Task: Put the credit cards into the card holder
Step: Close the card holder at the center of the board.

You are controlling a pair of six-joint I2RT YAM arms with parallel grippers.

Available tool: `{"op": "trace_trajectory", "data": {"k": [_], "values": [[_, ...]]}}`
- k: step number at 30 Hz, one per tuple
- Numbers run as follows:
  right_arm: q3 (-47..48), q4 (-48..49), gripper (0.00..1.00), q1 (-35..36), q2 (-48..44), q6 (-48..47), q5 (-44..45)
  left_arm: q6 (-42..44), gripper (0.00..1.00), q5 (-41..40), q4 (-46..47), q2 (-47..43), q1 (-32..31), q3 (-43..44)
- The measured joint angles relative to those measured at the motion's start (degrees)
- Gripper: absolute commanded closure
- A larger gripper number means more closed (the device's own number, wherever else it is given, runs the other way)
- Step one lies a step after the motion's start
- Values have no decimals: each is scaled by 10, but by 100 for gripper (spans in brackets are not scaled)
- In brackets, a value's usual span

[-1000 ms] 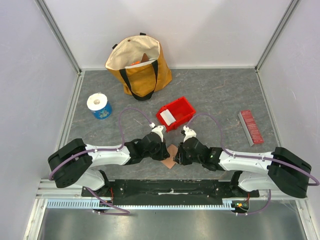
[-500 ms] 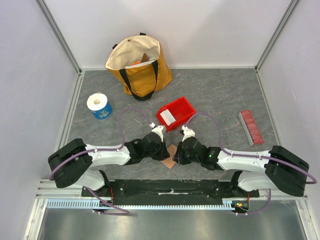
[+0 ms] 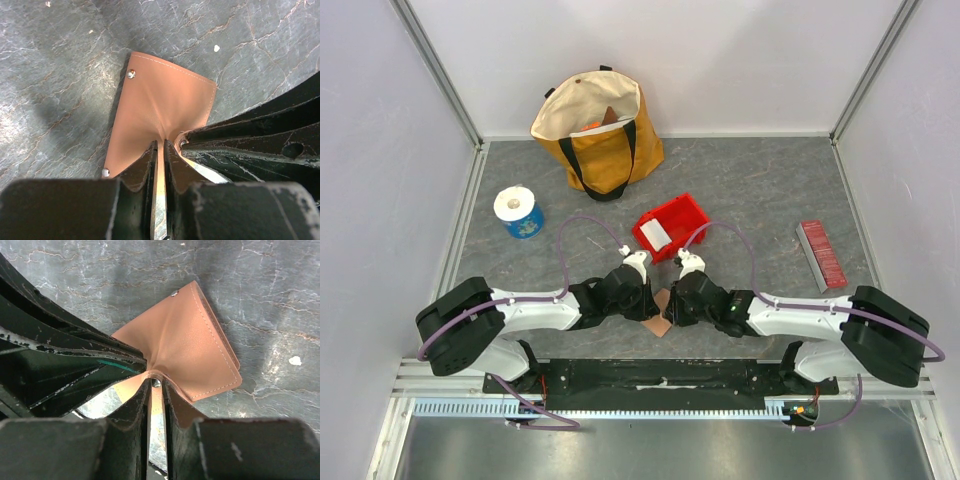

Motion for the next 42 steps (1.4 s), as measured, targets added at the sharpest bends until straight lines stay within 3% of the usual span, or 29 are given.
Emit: {"op": "trace_trajectory", "data": {"k": [20, 32, 42], "values": [[7, -32, 75, 1, -49, -14, 18, -12, 85, -1, 3, 1, 0, -1], [-39, -37, 75, 1, -105, 11, 10, -15, 85, -1, 3, 1, 0, -1], [-40, -28, 75, 1, -91, 16, 4, -15, 85, -1, 3, 1, 0, -1]]}}
